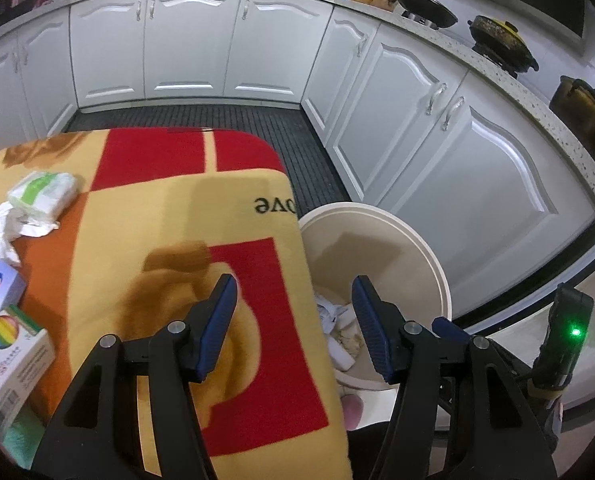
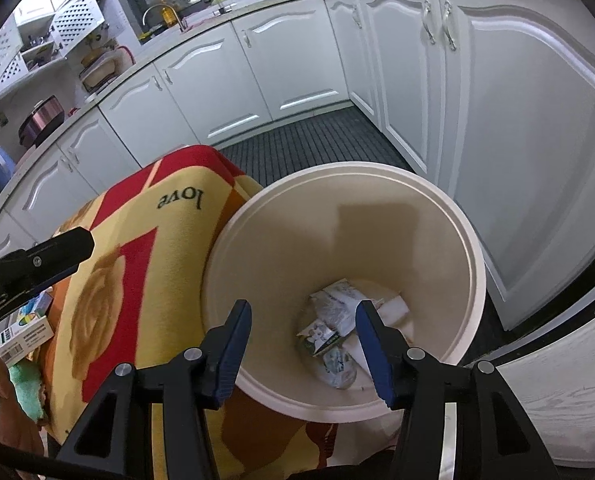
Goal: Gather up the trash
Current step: 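Carry the white packet and clear wrapper over the cream bin and open both tools, then move both open tools back over the trash on the table, then grasp the blue snack packet with the left tool while the right tool grasps the green-labelled wipes pack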
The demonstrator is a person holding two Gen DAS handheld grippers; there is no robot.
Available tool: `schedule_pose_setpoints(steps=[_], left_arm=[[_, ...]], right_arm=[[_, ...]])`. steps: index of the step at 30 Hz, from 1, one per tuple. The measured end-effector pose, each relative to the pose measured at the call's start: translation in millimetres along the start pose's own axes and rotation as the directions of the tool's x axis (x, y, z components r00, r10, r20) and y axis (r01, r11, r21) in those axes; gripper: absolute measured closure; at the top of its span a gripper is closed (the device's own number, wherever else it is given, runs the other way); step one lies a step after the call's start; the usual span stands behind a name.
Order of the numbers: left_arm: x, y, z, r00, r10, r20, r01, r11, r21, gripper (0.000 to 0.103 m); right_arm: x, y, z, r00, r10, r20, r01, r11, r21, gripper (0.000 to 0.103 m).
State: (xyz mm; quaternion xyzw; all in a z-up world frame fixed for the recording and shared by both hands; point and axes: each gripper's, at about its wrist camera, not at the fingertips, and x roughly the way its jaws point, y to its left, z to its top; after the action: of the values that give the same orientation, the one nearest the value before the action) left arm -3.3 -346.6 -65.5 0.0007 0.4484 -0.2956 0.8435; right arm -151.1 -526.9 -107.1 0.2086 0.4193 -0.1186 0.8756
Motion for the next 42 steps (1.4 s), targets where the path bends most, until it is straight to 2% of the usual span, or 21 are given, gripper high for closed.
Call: schedule_pose_setpoints(steps=[8,12,16,21,27,30,33,35,38,39,42], left_arm=[[-26,14,-1,0.999,0.037,0.035,-0.037,0.999,-0.01,0.045],[-40,25,-3,0.998,0.044,0.043,-0.043,0.999,-0.026,0.045],[-56,37,-3,0.997,0.064,0.047,-0.063,0.998,-0.031,0.044],[-80,63,-1,0.995,0.089,0.047,-0.087,0.995,-0.041,0.044],[-109,117,2,0.991,0.13,0.031,-0.126,0.988,-0.094,0.044],[-121,149,2,0.985,0.17,0.021,-0.166,0.978,-0.125,0.044],[-128,191,-1,0.979,0.205,0.004,-0.2,0.96,-0.197,0.044],[-129,218,-4,0.979,0.203,-0.014,-0.199,0.947,-0.254,0.042],[-123,258,-12,0.987,0.16,-0.023,-0.157,0.919,-0.362,0.034],[-119,272,-14,0.987,0.161,-0.028,-0.158,0.902,-0.401,0.034],[-108,293,-19,0.984,0.173,-0.049,-0.176,0.877,-0.447,0.033]], right_arm=[[-9,27,1,1.0,0.023,0.007,-0.023,0.999,-0.041,0.05],[-14,47,3,0.999,0.048,0.022,-0.046,0.997,-0.066,0.04],[-17,69,5,0.997,0.071,0.026,-0.068,0.993,-0.098,0.039],[-12,97,6,0.994,0.108,0.008,-0.106,0.985,-0.136,0.039],[-4,129,6,0.987,0.163,-0.016,-0.163,0.973,-0.162,0.039],[0,148,5,0.984,0.174,-0.03,-0.176,0.965,-0.195,0.039],[5,165,5,0.981,0.189,-0.047,-0.195,0.955,-0.223,0.039],[8,175,5,0.979,0.198,-0.056,-0.205,0.949,-0.238,0.038],[16,194,6,0.974,0.213,-0.077,-0.226,0.939,-0.258,0.035],[18,199,6,0.972,0.218,-0.083,-0.232,0.936,-0.264,0.035],[26,216,8,0.968,0.227,-0.103,-0.248,0.924,-0.291,0.035]])
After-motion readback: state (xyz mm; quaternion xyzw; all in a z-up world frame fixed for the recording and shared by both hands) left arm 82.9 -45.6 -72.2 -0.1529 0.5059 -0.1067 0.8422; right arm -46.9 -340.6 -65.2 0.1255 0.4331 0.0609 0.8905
